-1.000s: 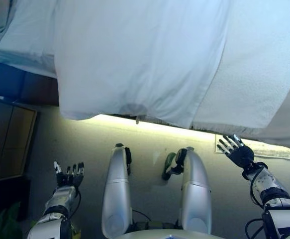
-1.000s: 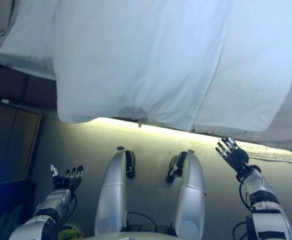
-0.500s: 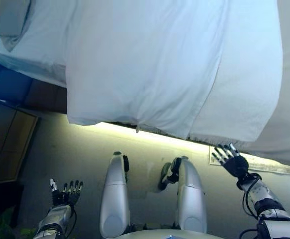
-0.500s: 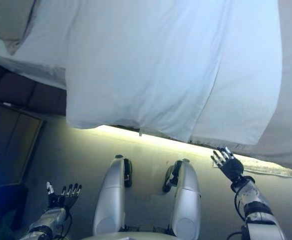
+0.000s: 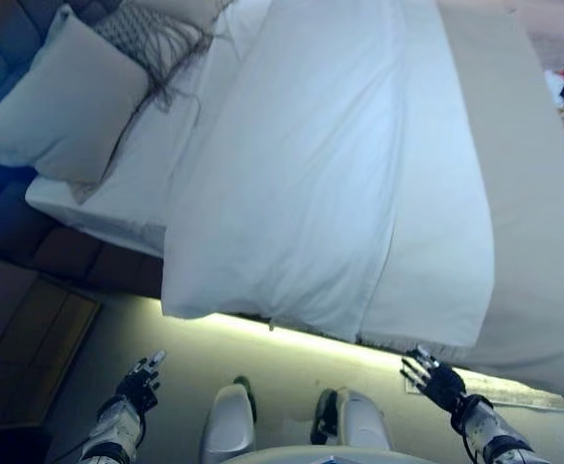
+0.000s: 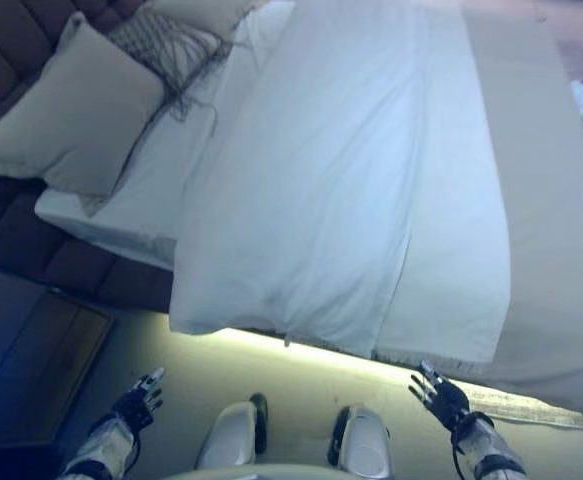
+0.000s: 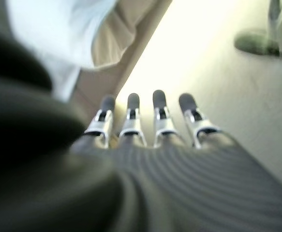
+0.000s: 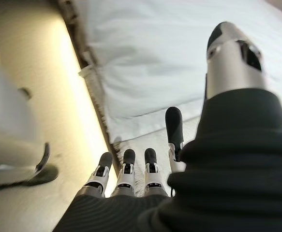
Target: Make the bed neatly
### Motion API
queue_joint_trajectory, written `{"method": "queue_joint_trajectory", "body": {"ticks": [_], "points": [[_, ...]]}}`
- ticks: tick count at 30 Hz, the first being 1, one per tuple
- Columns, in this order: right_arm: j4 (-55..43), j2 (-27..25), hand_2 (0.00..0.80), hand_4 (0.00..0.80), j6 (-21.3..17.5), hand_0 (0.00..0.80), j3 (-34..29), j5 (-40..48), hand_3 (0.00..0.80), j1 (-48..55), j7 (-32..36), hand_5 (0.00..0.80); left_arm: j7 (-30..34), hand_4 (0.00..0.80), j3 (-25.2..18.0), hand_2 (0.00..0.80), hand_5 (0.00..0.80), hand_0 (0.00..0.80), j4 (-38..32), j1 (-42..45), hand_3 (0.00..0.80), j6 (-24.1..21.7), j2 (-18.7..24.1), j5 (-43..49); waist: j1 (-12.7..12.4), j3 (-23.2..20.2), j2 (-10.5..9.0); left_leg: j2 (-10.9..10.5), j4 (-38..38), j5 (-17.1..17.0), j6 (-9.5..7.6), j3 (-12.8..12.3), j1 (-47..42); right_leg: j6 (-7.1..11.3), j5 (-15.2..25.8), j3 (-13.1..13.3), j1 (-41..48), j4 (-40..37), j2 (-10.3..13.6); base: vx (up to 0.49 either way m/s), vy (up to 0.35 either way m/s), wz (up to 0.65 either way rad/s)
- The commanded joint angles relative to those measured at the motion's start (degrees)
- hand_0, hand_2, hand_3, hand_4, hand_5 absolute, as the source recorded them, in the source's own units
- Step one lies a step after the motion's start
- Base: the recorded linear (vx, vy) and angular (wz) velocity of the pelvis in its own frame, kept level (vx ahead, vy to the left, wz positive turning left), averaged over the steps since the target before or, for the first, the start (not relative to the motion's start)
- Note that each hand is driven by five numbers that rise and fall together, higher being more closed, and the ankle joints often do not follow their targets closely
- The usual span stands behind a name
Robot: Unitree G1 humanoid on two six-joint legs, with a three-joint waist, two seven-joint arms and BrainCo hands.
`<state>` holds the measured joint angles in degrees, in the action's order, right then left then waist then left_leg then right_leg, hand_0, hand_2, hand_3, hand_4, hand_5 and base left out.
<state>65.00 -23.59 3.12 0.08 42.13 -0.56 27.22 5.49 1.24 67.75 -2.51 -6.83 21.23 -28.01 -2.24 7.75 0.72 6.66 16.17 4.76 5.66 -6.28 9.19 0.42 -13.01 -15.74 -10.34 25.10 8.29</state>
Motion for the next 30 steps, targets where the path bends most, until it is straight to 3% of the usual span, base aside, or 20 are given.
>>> {"method": "queue_joint_trajectory", "body": {"ticks": [1,5,9,13,17,24,30], "points": [[3.38,1.31,0.0,0.0,-2.49,0.0,2.19,-4.73,0.0,-1.7,-0.66,0.0,-4.18,0.0,3.15,0.0,0.0,0.0,3.63,-1.12,0.0,0.14,1.63,10.89,0.79,-1.35,-0.91,-2.69,-9.6,-5.52,-1.15,-0.07,-5.48,5.42,11.49,2.03,8.62,-16.85,1.76,0.105,-0.106,-0.06],[6.34,4.72,0.0,0.0,-1.68,0.0,4.69,-4.52,0.0,-0.61,-2.15,0.0,-4.58,0.0,8.16,0.0,0.0,0.0,6.48,-1.84,0.0,3.49,-0.69,17.49,1.89,-3.61,-0.94,-2.43,-18.58,-8.57,-0.78,-0.06,-10.32,6.46,15.22,3.24,12.25,-24.15,0.67,0.087,-0.076,-0.08],[10.33,8.22,0.0,0.0,-0.35,0.0,3.66,-1.71,0.0,0.28,-5.37,0.0,-4.34,0.0,10.91,0.0,0.0,0.0,8.61,-2.36,0.0,5.11,-4.88,17.01,2.83,-5.23,-0.79,-2.37,-21.17,-8.43,-0.7,-0.3,-12.22,6.9,17.19,3.51,14.57,-28.77,-0.1,0.074,-0.041,-0.17],[13.88,10.87,0.0,0.0,0.45,0.0,1.45,2.96,0.0,0.54,-11.53,0.0,-6.0,0.0,9.62,0.0,0.0,0.0,10.65,-2.4,0.0,6.96,-8.66,11.42,2.95,-6.05,-0.85,-2.4,-21.17,-7.46,-0.89,-0.42,-12.88,6.72,17.25,3.71,15.34,-29.94,-0.59,0.049,-0.04,-0.1],[16.16,12.94,0.0,0.0,0.23,0.0,0.55,1.91,0.0,1.09,-15.02,0.0,-5.92,0.0,9.5,0.0,0.0,0.0,12.0,-1.57,0.0,6.33,-11.35,13.64,2.77,-6.12,-1.0,-2.24,-21.17,-6.93,-1.34,-0.93,-14.13,6.43,16.79,3.49,16.44,-29.42,-0.66,0.063,-0.042,-0.09],[13.8,13.31,0.0,0.0,-0.2,0.0,4.12,1.08,0.0,-0.03,-13.1,0.0,-5.61,0.0,10.68,0.0,0.0,0.0,11.23,-1.98,0.0,6.11,-10.81,10.56,2.42,-6.08,-1.32,-2.23,-21.17,-6.26,-1.55,-0.33,-15.28,6.38,16.27,3.22,17.85,-29.6,-0.78,0.05,-0.031,-0.01],[12.24,11.16,0.0,0.0,0.82,0.0,4.38,-0.96,0.0,-1.0,-11.97,0.0,-1.77,0.0,5.9,0.0,0.0,0.0,8.52,-3.42,0.0,0.45,-8.11,-0.06,2.19,-5.53,-1.0,-2.04,-21.17,-6.29,-1.32,-0.01,-15.67,6.22,16.01,3.05,18.45,-29.51,-0.74,0.047,0.03,0.0]]}}
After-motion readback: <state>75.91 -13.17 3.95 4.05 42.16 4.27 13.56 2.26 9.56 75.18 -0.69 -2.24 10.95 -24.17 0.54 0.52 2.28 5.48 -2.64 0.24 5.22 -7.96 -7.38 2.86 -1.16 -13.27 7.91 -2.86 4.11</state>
